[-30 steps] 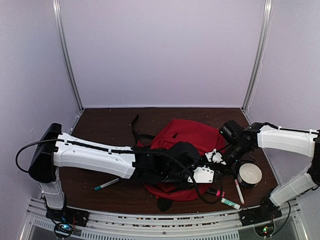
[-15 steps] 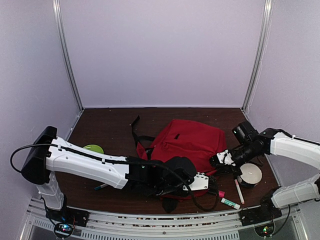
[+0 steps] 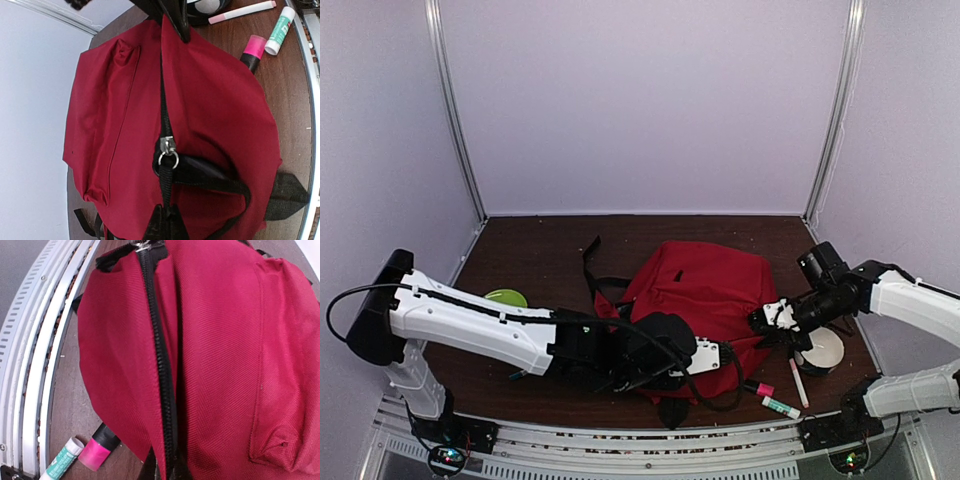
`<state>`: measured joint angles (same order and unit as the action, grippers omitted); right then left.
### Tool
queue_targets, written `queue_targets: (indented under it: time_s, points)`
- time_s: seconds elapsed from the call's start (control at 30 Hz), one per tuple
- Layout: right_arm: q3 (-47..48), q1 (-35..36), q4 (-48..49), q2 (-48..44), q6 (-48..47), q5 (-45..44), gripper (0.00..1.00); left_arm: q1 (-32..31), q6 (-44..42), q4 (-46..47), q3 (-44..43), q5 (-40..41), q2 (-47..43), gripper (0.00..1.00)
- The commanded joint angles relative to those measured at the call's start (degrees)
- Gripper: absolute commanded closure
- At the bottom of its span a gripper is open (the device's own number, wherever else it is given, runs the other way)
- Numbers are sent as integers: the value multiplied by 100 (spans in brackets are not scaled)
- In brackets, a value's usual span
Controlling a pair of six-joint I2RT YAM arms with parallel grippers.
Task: Pack the student bag
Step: Zip the largest pocket of the bag in the student bag, then adjust the student bag at the center of the board.
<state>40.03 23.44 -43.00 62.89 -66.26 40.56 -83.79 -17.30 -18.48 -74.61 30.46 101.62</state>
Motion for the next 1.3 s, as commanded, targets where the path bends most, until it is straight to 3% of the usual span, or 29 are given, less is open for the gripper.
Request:
queue_targets:
  time_s: [0.0,0.17,0.33,0.43,0.47,0.5,0.6,0.67,0.77,0.83,0.97,1.07,1.17,1.27]
  points:
    - [-14,-1056,-619,-37,-198,-923,100,82,497,-1323,729,695,-859,100]
    - [413,-1973,-758,377,-720,-931,100,95,670,-1324,1104,689,-1222,100]
    - [610,-2125,-855,610,-777,-760,100,91,666,-976,1084,579,-1014,100]
    - [766,-1888,-1642,458,-908,-427,67,91,888,-431,881,238,-894,100]
    - [820,-1780,-1853,387,-915,-369,60,91,915,-185,871,-10,-886,100]
    - [846,-1679,-2066,309,-938,-319,54,91,958,44,869,-175,-856,94]
    - [855,-1192,-2486,-40,-920,-362,38,122,984,585,937,-471,-775,58]
    - [738,-642,-2390,-279,-618,-557,33,300,1280,829,973,-909,-735,48]
    - [675,-157,-2135,-335,-248,-727,32,950,2477,1229,1052,-2003,-739,37]
    - [652,39,-1905,-232,-54,-900,32,1372,3109,1270,1032,-2594,-697,35]
    - [585,474,-1743,151,5,-1378,33,1957,4248,1503,1192,-3808,-622,35]
    - [510,952,-1569,363,201,-1497,34,2248,5265,2234,1482,-5101,-443,38]
    - [558,1381,-1235,607,512,-1522,45,2314,5839,2629,1402,-5825,12,42]
    - [878,1504,-1309,833,781,-1333,71,2314,5907,2265,1165,-5789,273,44]
